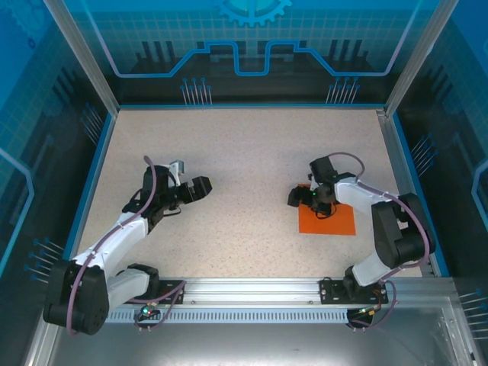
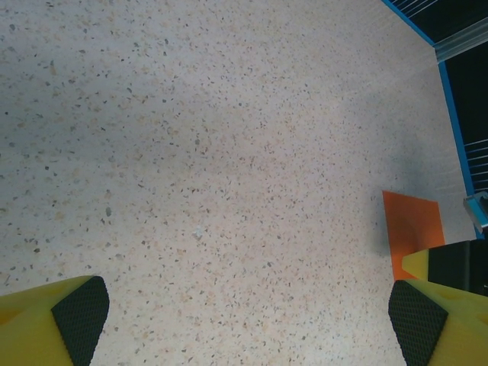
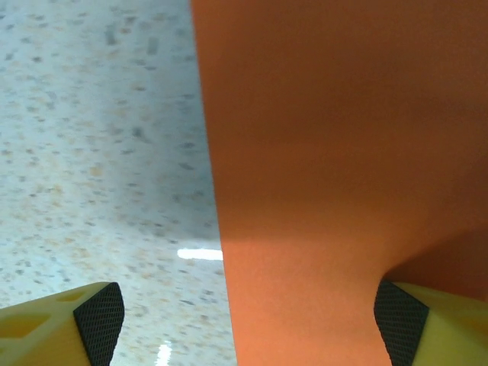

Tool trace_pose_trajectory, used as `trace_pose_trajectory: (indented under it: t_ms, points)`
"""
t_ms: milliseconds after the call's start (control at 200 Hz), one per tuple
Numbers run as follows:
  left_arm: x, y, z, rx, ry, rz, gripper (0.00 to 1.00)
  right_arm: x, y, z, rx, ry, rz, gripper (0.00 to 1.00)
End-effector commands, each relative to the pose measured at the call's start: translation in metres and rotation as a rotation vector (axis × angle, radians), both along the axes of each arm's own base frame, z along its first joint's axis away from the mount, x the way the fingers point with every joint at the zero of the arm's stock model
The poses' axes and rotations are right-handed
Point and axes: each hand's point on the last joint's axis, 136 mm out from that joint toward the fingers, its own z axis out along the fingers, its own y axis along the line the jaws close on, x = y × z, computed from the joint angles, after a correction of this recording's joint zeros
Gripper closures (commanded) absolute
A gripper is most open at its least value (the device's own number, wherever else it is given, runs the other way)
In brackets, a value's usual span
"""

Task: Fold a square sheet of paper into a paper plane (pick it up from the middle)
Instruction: Move the square sheet of paper to the center of the table.

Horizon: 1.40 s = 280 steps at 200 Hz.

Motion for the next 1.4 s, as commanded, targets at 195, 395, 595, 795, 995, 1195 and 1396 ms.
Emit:
trace_pose_trajectory:
  t_ms: [195, 395, 595, 795, 995, 1195, 1396]
  points:
    - [-0.002, -0.001, 0.016, 0.027, -0.046, -0.022, 0.02, -0.008, 0.097, -0.017, 0.04, 0.031, 0.112, 0.12]
    - [-0.006, 0.0, 0.015, 0.035, -0.055, -0.03, 0.02, 0.004, 0.132, 0.012, -0.083, -0.045, 0.259, 0.12]
    - [-0.003, 0.004, 0.015, 0.052, -0.071, -0.008, 0.02, 0.035, 0.09, 0.051, -0.224, -0.16, 0.195, 0.1]
    - [0.005, 0.011, 0.017, 0.073, -0.099, 0.039, 0.02, 0.053, 0.07, 0.03, -0.158, -0.097, 0.168, 0.12]
    - [0.006, 0.012, 0.02, 0.08, -0.108, 0.037, 0.02, 0.046, 0.086, 0.001, -0.126, -0.03, 0.198, 0.14]
    - [0.005, 0.019, 0.02, 0.092, -0.076, 0.086, 0.02, 0.031, 0.113, -0.018, -0.118, 0.0, 0.275, 0.16]
    - [0.002, 0.017, 0.013, 0.035, -0.004, 0.115, 0.01, 0.026, 0.152, -0.021, -0.027, -0.03, 0.344, 0.16]
